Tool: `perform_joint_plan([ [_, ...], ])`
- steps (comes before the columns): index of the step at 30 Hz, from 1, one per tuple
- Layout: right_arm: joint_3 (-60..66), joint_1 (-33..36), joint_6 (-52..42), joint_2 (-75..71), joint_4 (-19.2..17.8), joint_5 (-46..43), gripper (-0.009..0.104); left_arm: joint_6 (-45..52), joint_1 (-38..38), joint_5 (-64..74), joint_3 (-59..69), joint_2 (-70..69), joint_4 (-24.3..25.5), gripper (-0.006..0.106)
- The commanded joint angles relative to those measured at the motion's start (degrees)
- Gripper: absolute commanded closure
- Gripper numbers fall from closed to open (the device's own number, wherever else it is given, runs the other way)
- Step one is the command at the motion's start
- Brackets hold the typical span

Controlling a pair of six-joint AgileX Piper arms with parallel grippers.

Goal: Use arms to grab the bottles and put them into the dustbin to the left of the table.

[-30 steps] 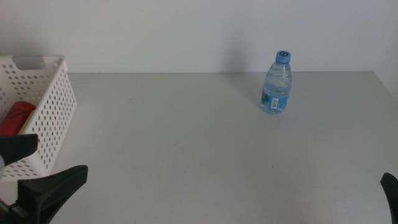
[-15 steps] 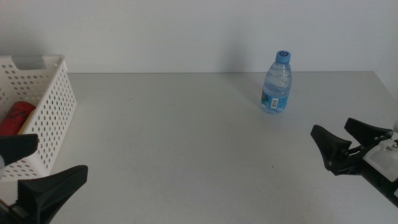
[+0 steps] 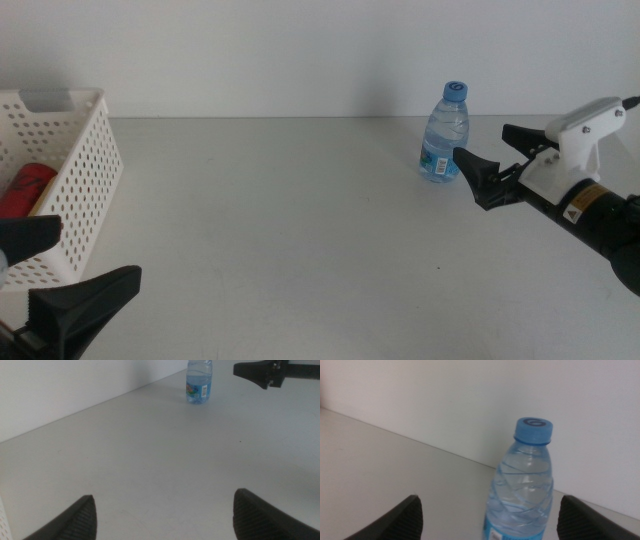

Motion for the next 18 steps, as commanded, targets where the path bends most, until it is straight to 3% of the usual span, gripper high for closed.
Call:
perform_joint_plan([
  [1,-6.2,-0.1,-0.9,0.0,1.0,2.3,0.001,-0.6,0.1,-4.5,-1.3,0.3,0.3,0.007],
  [4,-12.1,0.1,0.6,3.2,-0.4,4.5,0.001,-0.6,0.1,-4.5,-1.3,0.3,0.3,0.007],
  [16,-30.9,1.9,7.1,16.5,-0.3,7.2,0.001,-0.6,0.1,-4.5,-1.3,0.3,0.3,0.007],
  [18,-33.4,2.3,6.6,18.0,-0.4,8.8,0.006,-0.6,0.1,-4.5,-1.3,0.3,0.3,0.007],
])
